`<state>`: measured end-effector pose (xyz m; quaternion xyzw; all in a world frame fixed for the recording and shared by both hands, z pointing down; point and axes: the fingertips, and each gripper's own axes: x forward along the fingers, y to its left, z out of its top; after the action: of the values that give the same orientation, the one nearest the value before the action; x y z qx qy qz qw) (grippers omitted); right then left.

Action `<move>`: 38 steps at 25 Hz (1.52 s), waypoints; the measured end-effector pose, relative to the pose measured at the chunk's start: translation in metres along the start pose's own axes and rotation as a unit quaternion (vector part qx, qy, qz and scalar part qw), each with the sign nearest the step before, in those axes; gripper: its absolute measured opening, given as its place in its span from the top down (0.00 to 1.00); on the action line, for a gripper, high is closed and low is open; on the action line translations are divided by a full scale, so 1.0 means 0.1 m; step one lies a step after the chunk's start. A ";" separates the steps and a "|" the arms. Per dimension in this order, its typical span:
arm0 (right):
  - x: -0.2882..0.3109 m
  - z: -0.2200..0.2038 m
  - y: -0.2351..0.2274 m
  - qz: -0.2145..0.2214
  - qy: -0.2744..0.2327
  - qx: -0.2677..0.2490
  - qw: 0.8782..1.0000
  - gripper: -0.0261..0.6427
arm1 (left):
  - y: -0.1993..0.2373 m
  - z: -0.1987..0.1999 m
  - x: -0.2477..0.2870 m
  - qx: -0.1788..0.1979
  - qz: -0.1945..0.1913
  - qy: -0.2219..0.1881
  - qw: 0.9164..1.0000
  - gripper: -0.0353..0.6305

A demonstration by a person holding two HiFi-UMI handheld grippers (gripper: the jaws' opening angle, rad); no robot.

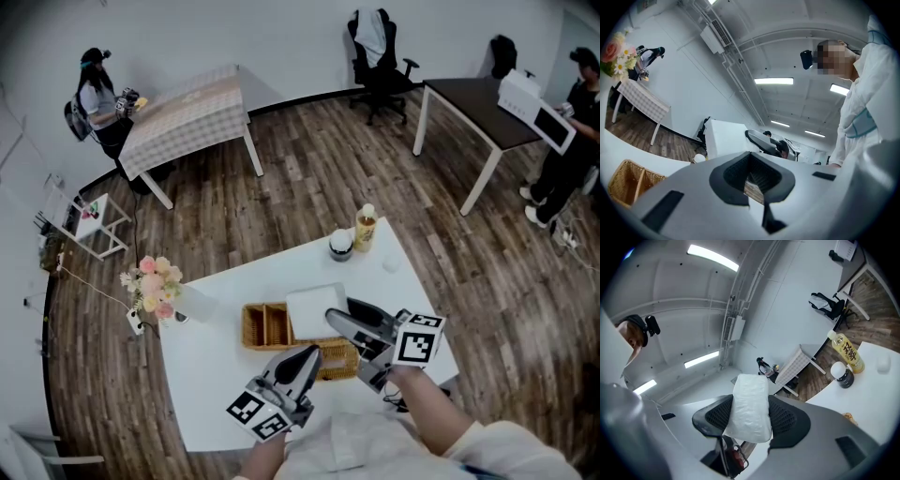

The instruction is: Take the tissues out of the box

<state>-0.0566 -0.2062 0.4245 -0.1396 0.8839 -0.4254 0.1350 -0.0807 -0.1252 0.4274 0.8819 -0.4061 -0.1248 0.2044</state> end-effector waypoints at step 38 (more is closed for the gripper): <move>-0.31 0.06 -0.09 -0.001 0.036 0.024 0.999 0.58 | -0.30 -0.03 0.08 -0.002 -0.033 0.004 0.999 0.95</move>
<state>-0.0242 -0.2044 0.4316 -0.1216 0.8775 -0.4517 0.1059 -0.0541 -0.1131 0.4158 0.8948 -0.3760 -0.1286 0.2035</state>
